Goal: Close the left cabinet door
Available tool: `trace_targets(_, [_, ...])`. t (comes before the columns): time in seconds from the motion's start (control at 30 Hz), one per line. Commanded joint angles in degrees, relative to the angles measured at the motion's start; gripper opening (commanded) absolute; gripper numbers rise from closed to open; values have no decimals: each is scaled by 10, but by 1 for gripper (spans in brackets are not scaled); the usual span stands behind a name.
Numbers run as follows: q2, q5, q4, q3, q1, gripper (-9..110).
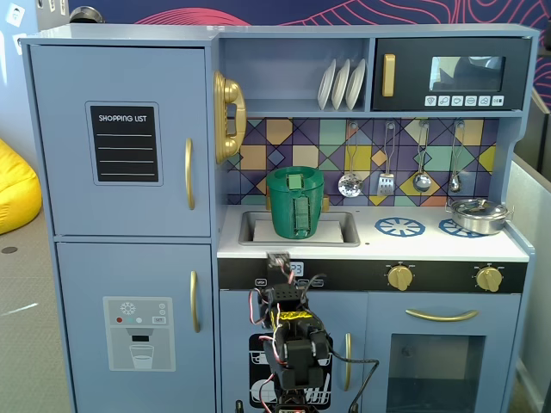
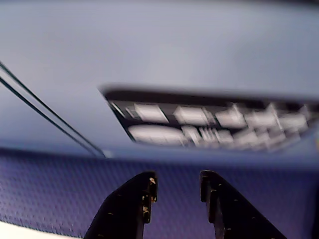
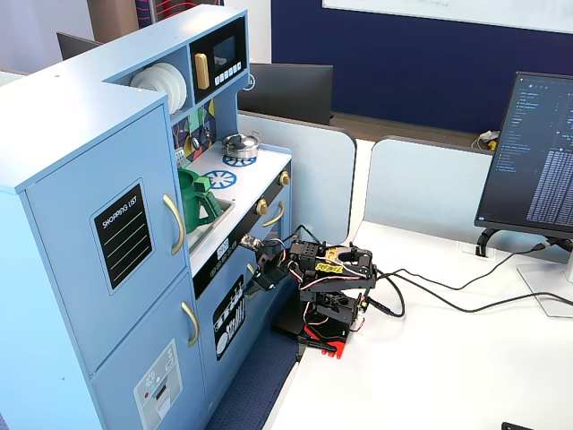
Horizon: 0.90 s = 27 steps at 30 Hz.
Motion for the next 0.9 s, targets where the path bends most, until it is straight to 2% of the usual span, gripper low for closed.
trace_targets(0.0, [35,15,43,23,47,0])
trace_targets(0.33, [159,47,275,47,73,0])
trace_targets(0.5, [160,91,322,47,74,0])
trace_targets(0.57, [161,68,359,47,76,0])
trace_targets(0.67, [161,-25,438,48,69,0])
trace_targets(0.87, [161,22,457,48,83,0])
